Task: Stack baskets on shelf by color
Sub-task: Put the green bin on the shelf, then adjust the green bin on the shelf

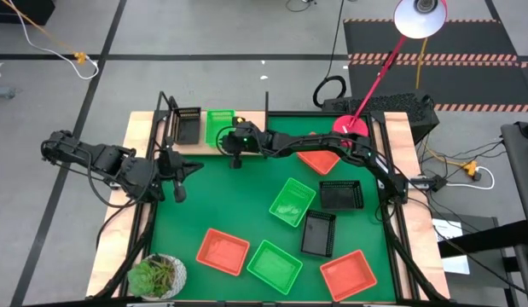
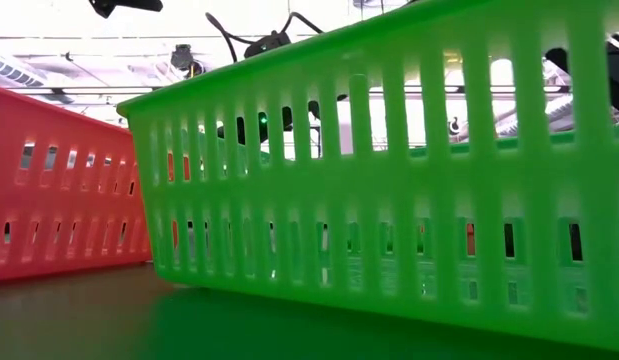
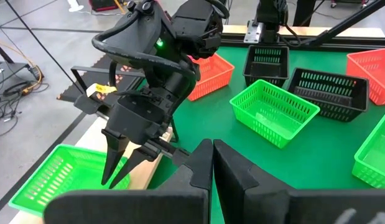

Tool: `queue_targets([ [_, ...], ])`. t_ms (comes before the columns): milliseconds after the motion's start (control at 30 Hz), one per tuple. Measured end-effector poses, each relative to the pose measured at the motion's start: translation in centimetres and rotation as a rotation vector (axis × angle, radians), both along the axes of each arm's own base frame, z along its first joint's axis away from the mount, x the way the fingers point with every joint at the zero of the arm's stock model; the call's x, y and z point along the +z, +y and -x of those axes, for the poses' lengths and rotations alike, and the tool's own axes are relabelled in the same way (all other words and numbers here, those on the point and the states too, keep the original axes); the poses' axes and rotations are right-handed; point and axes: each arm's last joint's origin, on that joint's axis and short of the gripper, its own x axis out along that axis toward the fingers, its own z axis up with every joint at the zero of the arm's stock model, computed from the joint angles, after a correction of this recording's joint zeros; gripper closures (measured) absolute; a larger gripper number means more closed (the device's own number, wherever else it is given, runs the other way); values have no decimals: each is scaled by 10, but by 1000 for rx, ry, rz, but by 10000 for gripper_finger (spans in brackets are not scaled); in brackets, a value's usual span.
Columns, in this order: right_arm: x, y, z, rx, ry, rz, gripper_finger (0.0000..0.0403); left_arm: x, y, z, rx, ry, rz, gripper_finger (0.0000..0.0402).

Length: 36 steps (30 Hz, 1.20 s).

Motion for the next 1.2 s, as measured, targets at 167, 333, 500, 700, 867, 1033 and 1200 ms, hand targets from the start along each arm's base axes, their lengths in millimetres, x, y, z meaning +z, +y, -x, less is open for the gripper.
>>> queue_targets([
  [167, 0, 0, 0, -4, -4, -11, 360, 0, 0, 0, 0, 0, 0, 385],
  [333, 23, 11, 5, -5, -28, -56, 360, 0, 0, 0, 0, 3, -1, 385],
  [500, 56, 31, 21, -3, 32, -135, 360, -1, 0, 0, 0, 20, -17, 385],
  [700, 90, 44, 59, -35, 223, -209, 359, -6, 4, -8, 54, 69, -93, 385],
  [867, 107, 61, 95, -47, 314, -259, 359, -16, 10, -29, 149, 124, -126, 385],
  [1033, 112, 84, 138, -22, 229, -226, 359, -30, 23, -65, 215, 180, -154, 385],
  [1200, 99, 97, 186, -70, 70, -144, 360, -52, 49, -102, 248, 251, -166, 385],
])
